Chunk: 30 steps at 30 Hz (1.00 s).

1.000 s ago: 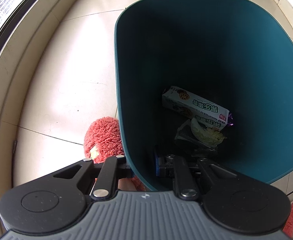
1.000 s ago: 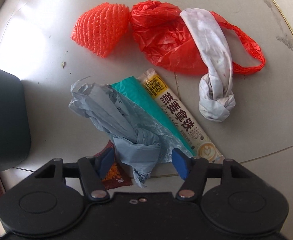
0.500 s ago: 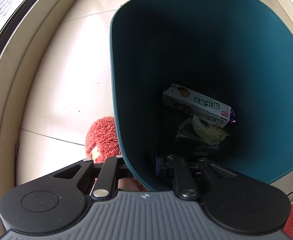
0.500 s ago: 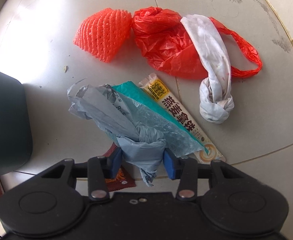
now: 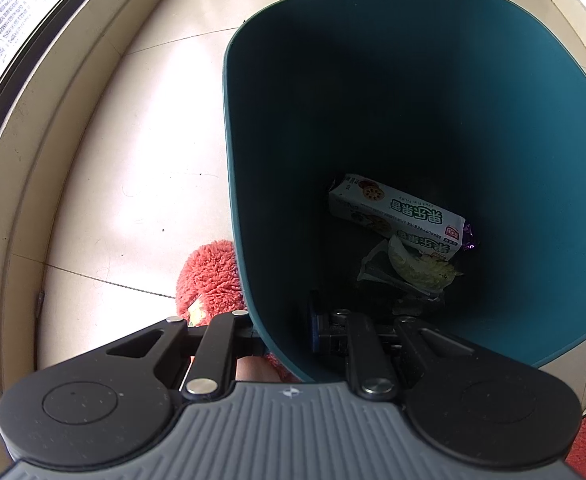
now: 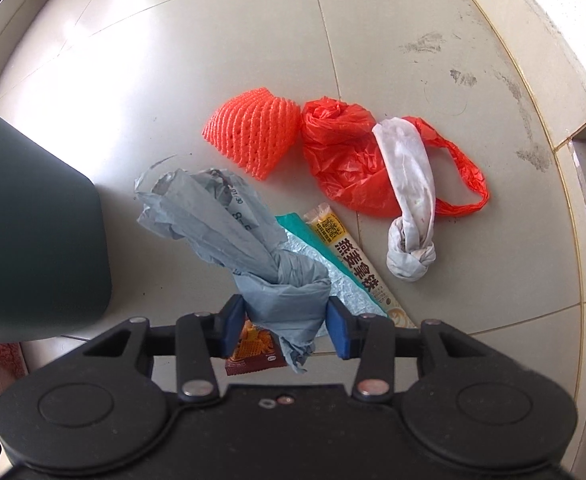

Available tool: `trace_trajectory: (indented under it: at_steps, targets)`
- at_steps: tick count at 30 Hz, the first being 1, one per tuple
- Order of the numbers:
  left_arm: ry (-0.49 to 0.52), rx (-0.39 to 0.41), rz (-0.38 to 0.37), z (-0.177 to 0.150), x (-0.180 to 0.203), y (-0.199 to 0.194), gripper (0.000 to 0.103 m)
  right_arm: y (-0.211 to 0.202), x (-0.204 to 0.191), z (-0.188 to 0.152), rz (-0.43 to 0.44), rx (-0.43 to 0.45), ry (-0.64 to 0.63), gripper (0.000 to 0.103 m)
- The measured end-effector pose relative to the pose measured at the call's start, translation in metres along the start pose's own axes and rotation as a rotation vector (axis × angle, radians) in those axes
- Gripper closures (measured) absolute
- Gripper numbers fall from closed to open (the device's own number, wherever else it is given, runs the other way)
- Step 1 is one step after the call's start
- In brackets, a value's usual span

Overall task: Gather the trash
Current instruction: 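Carry the grey-blue bag over the teal bin and release it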

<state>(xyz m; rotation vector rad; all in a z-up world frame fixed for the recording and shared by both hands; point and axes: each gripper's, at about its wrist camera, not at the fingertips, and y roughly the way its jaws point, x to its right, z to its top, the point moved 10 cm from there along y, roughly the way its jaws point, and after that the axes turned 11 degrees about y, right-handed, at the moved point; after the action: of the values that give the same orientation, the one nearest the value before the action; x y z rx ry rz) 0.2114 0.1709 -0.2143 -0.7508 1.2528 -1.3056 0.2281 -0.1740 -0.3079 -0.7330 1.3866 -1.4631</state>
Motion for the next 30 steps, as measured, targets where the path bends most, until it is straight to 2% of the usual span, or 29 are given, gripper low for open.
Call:
trace_trajectory:
  at_steps: [2,11,16,21,26,30]
  targets:
    - [-0.002,0.004,-0.002,0.0,-0.001,-0.002,0.087,-0.013,-0.005,0.001,-0.001,0.012,-0.018,0.06]
    - [-0.009,0.011,-0.015,0.0,-0.004,-0.006,0.087,-0.105,-0.069,0.004,0.107,0.091,-0.143,0.06]
    - [-0.012,0.014,-0.022,0.0,-0.005,-0.007,0.087,-0.157,-0.123,0.006,0.22,0.156,-0.21,0.06]
    - [-0.015,0.019,-0.033,0.0,-0.007,-0.008,0.087,-0.193,-0.181,-0.001,0.314,0.18,-0.288,0.06]
    - [-0.019,0.028,-0.043,0.001,-0.009,-0.011,0.087,-0.196,-0.23,-0.01,0.345,0.178,-0.366,0.06]
    - [-0.03,0.039,-0.058,0.002,-0.013,-0.014,0.087,-0.164,-0.263,-0.016,0.312,0.145,-0.399,0.06]
